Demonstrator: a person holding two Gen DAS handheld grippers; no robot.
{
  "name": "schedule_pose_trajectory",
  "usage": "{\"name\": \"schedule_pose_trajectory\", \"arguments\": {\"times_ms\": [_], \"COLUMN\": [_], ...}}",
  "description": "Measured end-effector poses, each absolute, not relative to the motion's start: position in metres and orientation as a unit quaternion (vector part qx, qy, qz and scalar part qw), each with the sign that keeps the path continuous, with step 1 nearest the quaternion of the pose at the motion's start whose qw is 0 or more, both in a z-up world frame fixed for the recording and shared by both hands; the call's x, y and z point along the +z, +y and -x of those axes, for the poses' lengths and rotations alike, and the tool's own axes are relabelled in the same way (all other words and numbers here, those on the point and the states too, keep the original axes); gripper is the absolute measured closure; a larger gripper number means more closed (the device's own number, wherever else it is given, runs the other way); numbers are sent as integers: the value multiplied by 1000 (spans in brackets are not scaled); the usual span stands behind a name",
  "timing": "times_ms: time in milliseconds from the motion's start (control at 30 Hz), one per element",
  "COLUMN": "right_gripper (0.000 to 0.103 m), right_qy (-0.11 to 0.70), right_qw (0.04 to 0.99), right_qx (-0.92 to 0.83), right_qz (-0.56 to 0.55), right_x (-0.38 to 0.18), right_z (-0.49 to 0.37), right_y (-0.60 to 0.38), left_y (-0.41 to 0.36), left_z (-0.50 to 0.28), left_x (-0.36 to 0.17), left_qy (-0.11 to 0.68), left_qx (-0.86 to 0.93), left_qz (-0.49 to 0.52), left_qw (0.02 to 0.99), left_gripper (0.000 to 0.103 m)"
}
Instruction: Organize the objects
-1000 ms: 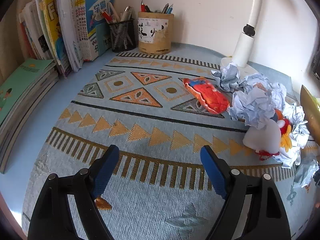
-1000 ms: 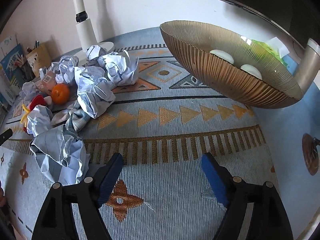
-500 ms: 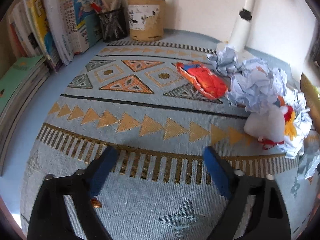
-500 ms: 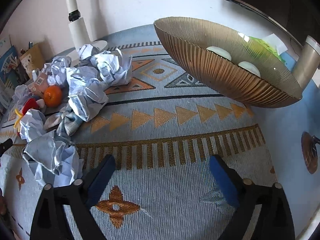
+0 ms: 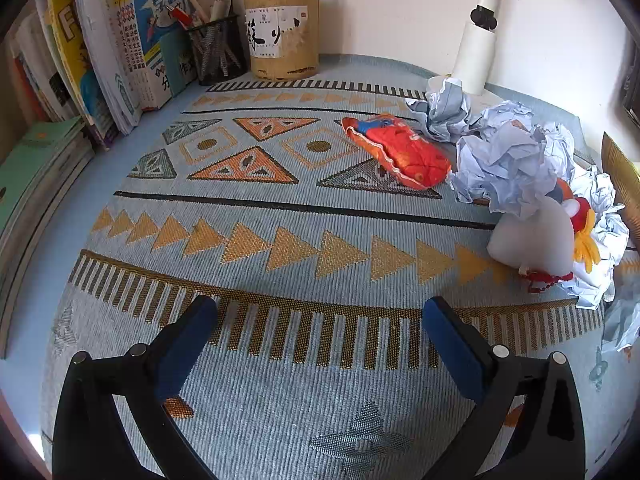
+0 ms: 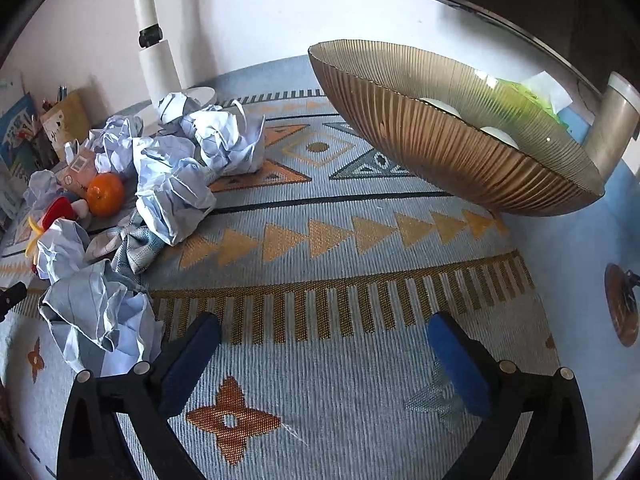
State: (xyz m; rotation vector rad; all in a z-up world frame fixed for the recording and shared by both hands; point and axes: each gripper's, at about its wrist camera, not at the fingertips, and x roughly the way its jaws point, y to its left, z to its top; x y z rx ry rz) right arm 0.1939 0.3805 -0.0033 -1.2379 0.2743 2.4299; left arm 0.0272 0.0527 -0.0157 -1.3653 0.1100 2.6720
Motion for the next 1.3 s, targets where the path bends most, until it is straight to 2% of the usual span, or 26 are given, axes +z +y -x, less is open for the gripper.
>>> {"name": "schedule_pose_trajectory", "arguments": {"times_ms": [1300], "right_gripper": [0], "right_qy": [99], "right_qw": [204], "right_qx": [868], "right_qz": [442], "right_x": [-3], "right_z": [-192], "right_y": [369], "left_y": [53], "left_z": [-27], "left_x": [-14], "left_qy": [36], "left_qx": [888], "left_qz": [454], "left_qw": [70], "left_gripper": [0]}}
